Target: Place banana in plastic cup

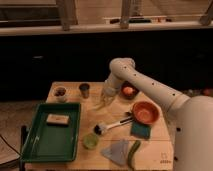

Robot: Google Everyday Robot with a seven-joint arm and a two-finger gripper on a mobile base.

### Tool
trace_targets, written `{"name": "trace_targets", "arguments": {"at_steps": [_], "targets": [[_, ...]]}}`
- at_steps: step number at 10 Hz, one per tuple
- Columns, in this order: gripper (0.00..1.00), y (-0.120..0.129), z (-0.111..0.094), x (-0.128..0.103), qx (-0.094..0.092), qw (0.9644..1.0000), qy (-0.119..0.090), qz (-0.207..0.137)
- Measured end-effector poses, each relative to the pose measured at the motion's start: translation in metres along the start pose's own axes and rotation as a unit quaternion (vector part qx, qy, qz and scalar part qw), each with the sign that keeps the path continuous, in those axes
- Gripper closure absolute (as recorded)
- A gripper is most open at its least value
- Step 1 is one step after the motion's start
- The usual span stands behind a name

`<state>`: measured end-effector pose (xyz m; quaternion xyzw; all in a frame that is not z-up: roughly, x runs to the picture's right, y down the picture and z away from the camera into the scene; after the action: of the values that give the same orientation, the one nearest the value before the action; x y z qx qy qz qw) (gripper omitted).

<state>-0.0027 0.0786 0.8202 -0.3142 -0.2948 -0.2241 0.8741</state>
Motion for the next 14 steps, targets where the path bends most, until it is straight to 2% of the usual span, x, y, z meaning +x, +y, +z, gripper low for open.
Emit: {"name": "trace_targets", "arguments": {"at_steps": [2, 3, 5, 7, 10, 11, 13, 14], "targets": [[0.99, -0.005, 0.004, -0.004, -0.002, 1.0000, -0.004, -0.007], [1.00, -0.005, 0.007, -0.009, -0.010, 0.9998, -0.004, -0.017], [1.00, 0.007, 0.019, -0.035, -0.033, 0.9980, -0.010, -0.053], [1.00, 0.023, 0.025, -0.061, -0.052, 0.9945, -0.015, -0.089], [1.00, 0.047, 0.033, -0.102, -0.080, 0.9855, -0.019, -0.148], [1.00, 0.056, 0.037, -0.117, -0.096, 0.9802, -0.020, -0.172], [1.00, 0.068, 0.039, -0.128, -0.118, 0.9741, -0.015, -0.193], [1.00, 0.077, 0.040, -0.133, -0.132, 0.9699, -0.010, -0.205]]}}
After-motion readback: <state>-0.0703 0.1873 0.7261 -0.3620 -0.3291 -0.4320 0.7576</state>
